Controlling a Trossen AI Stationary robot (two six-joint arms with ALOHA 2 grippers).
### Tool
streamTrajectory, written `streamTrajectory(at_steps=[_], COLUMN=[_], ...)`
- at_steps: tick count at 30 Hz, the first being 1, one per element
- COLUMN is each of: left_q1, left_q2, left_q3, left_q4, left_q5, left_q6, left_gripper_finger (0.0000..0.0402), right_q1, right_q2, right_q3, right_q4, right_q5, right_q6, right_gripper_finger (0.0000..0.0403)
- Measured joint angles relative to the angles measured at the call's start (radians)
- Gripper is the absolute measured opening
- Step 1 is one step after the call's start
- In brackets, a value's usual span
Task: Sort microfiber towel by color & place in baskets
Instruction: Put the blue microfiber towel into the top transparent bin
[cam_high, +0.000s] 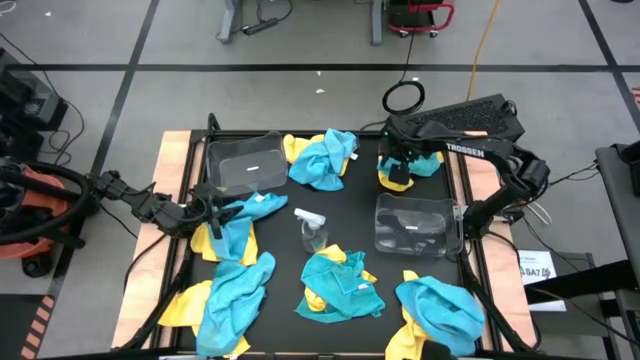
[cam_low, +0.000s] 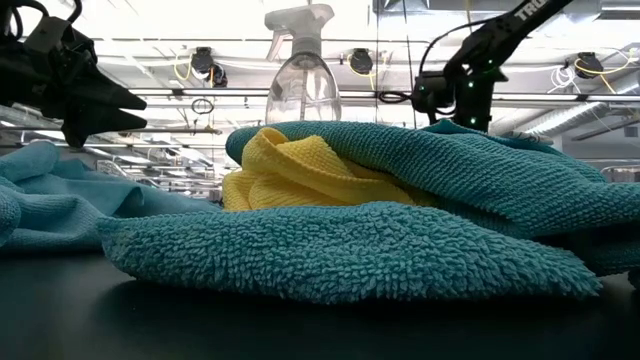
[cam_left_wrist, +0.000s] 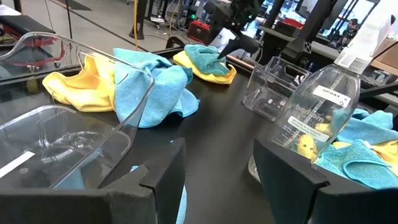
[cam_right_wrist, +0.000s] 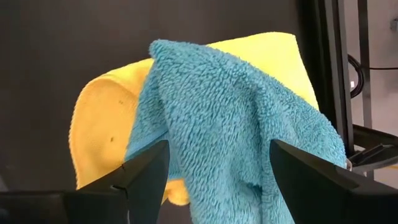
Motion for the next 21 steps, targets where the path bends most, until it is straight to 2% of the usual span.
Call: streamTrajectory(at_steps=[8,18,21], left_q1=[0.0,0.0,0.0], left_q2=[0.0,0.0,0.0], left_q3=[0.0,0.0,0.0], left_q4=[0.0,0.0,0.0], left_q5=[0.0,0.0,0.0], left_q6=[0.0,0.0,0.0], left_gripper_finger=[0.0196,0.0196,0.0196], right_q1=[-0.016,-0.016,-0.016], right_q2=[-0.002,-0.002,-0.002], right_q3=[-0.009,-0.109,-0.14], right_q4=[0.031,0.159,0.215], right_q5=[-0.015,-0.029,-0.031], right_q6=[0.008,0.008,0.008], right_gripper_finger=[0.027,0.0269,0.0256])
